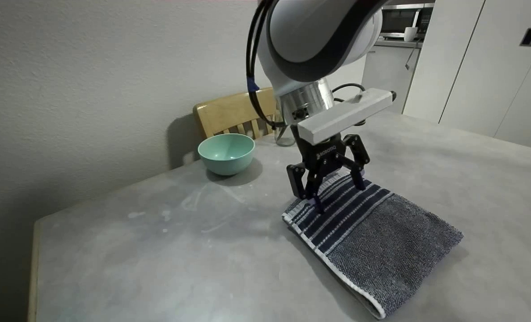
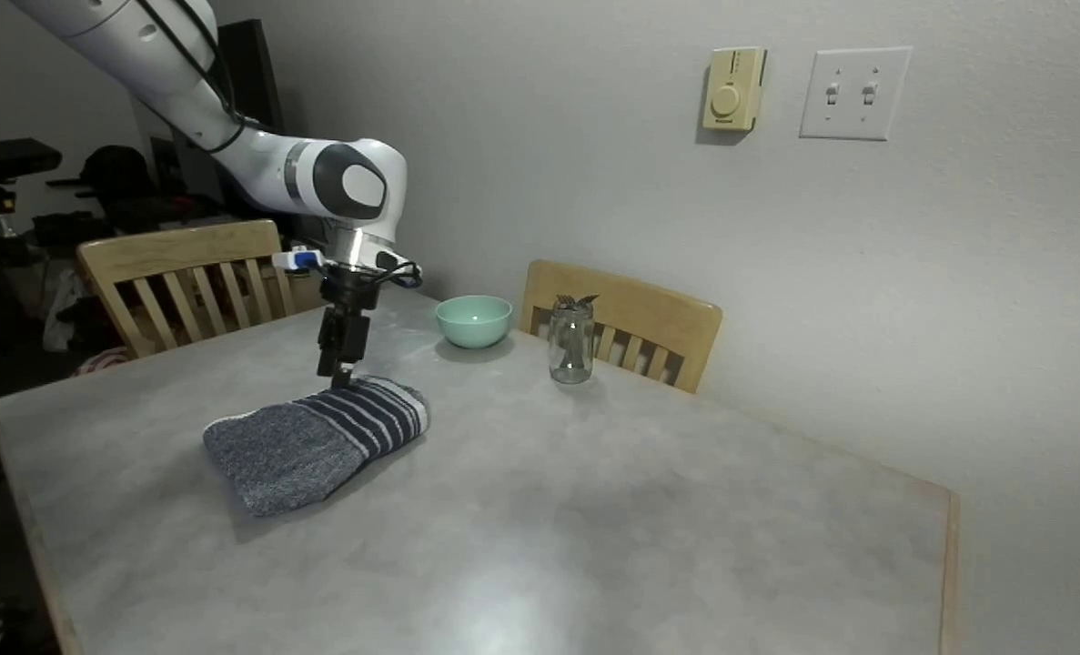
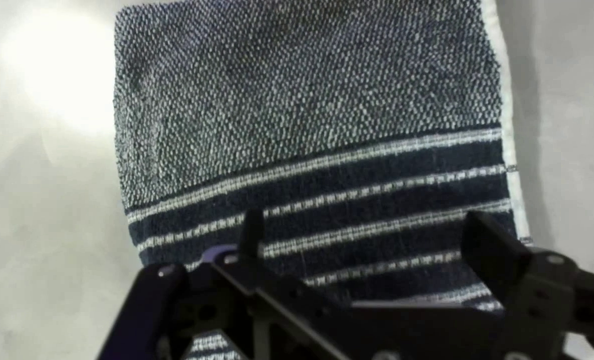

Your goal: Unfold the towel once, fold the towel once, flip it over, unfold the towel once

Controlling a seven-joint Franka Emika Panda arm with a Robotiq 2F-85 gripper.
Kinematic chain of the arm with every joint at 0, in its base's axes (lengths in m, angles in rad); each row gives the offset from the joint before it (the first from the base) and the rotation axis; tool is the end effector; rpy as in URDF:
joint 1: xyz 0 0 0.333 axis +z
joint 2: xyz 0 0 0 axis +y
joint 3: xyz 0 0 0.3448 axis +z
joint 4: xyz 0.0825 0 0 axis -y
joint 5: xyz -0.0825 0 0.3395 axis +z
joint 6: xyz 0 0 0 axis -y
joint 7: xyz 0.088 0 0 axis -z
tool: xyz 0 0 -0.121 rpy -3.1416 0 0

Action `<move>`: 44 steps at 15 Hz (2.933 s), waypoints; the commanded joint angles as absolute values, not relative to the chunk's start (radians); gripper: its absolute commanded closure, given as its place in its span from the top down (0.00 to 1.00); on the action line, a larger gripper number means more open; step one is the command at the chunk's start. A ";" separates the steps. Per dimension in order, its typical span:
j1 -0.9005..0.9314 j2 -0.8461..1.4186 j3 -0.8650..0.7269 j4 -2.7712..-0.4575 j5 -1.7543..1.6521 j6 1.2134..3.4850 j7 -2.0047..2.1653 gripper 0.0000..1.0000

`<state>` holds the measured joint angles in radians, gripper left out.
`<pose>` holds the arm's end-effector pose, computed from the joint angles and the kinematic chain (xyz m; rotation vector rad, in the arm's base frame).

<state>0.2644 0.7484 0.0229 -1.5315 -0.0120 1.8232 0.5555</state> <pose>0.6071 0.1759 0.2237 2.8711 -0.3827 -0.6176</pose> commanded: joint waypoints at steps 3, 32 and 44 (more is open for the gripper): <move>0.344 0.826 0.004 -1.395 -0.032 1.672 0.721 1.00; 0.400 1.199 0.010 -0.903 -0.030 1.257 0.995 0.34; 0.454 1.164 0.020 -0.810 -0.163 1.392 0.640 0.01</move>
<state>0.4421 1.1848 0.0153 -0.8219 -0.1157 1.3509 0.7534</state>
